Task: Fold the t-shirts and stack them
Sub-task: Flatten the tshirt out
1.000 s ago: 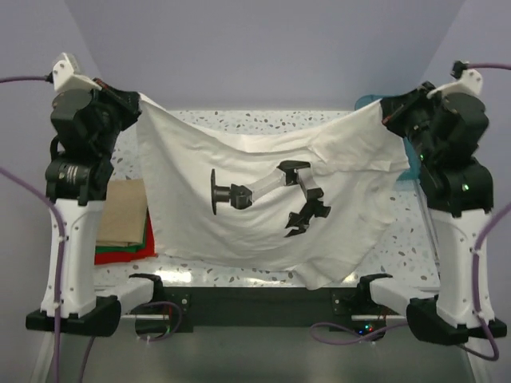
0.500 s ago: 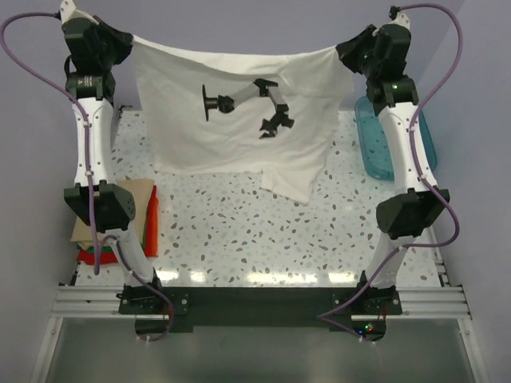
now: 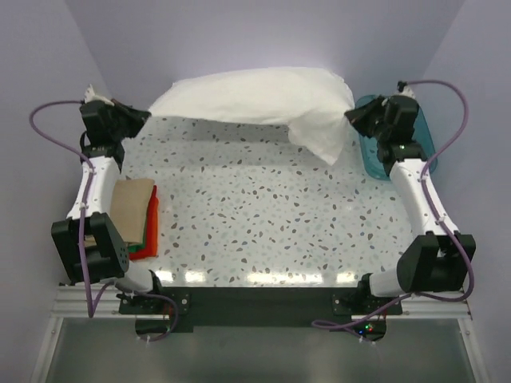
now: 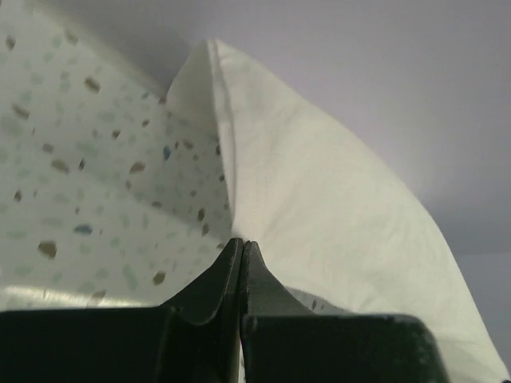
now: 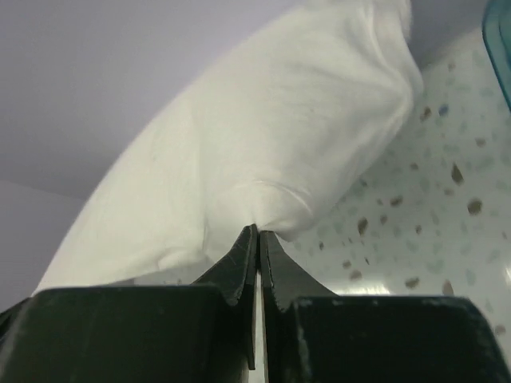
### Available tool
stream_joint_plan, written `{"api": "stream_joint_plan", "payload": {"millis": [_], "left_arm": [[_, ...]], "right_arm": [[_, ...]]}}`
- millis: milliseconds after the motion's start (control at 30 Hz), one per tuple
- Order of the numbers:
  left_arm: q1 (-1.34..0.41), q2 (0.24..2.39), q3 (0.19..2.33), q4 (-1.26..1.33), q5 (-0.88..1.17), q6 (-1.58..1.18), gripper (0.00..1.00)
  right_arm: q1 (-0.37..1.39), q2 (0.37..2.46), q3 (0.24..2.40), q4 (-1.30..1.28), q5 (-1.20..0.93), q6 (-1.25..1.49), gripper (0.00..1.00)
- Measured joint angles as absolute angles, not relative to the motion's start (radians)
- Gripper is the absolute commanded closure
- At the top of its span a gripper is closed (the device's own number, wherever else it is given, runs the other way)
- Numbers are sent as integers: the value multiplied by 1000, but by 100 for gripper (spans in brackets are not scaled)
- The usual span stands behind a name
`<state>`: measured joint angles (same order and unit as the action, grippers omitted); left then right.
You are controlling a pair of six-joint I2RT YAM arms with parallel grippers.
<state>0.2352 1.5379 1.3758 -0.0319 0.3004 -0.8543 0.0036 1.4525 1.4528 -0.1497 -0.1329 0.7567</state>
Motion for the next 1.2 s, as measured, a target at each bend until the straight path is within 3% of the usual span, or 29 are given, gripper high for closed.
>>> {"api": "stream_joint_plan", "payload": {"millis": [233, 533, 567, 667, 767, 900, 1200], "left_arm": [[235, 1449, 874, -5, 282, -873, 100], [234, 1309, 620, -53, 200, -871, 100], [234, 1283, 599, -57, 191, -871, 100], [233, 1207, 544, -74, 161, -868, 100], [233, 1139, 495, -99, 142, -862, 100], [233, 1070, 456, -117, 127, -853, 100], [233, 1026, 421, -122, 127, -853, 100]], "right_arm": [[-30, 1420, 909, -167, -170, 757, 100], [-75, 1435, 722, -185, -173, 699, 99], [-82, 1431, 709, -188, -171, 690, 98], [-99, 1396, 680, -211, -162, 658, 69], [-100, 1312, 652, -241, -146, 634, 49], [-100, 1167, 628, -301, -141, 616, 44], [-99, 913, 525, -413, -176, 614, 46]]}}
